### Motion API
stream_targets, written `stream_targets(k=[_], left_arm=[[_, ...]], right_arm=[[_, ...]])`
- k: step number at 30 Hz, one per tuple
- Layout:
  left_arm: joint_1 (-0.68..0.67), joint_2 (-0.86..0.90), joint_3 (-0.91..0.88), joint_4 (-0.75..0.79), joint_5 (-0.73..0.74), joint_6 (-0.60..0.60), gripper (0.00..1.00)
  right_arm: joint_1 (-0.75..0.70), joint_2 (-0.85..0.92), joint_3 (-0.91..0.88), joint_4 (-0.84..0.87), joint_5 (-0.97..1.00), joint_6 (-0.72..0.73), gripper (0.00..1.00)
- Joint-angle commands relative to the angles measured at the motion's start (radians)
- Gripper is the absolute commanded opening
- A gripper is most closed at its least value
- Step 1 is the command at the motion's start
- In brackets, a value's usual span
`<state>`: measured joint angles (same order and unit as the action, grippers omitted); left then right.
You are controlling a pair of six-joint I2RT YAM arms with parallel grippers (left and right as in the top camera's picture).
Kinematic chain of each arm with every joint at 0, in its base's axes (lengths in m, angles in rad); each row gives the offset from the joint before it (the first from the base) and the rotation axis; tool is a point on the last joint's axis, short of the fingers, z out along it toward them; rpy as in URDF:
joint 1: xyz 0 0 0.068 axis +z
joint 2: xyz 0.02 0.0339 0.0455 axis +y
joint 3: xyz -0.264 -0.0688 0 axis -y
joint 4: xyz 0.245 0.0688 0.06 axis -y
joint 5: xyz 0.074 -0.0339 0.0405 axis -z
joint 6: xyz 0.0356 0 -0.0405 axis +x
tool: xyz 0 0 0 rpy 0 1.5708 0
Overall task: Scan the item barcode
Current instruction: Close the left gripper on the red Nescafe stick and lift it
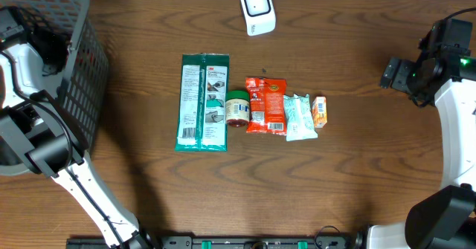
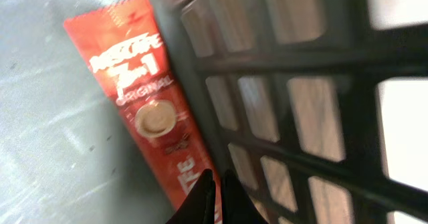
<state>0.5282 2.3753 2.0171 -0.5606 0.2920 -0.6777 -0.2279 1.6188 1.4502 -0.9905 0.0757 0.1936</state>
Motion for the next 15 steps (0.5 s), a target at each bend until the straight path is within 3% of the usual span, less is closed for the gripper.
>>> stream_targets(k=[1, 8, 15], left_arm=[[-0.007, -0.036, -0.048, 0.035, 0.014, -0.001, 0.07], [-0.019, 0.006, -0.08, 0.077, 0.011, 0.0, 0.07], [-0.011, 0.012, -0.084, 0.024, 0.0, 0.053, 0.07]], right_arm=[[0.0, -0.003, 0.008, 0.0, 0.005, 0.0, 0.99], [0.0, -0.003, 0.008, 0.0, 0.005, 0.0, 0.99], [0.0, -0.003, 0.008, 0.0, 0.005, 0.0, 0.99]])
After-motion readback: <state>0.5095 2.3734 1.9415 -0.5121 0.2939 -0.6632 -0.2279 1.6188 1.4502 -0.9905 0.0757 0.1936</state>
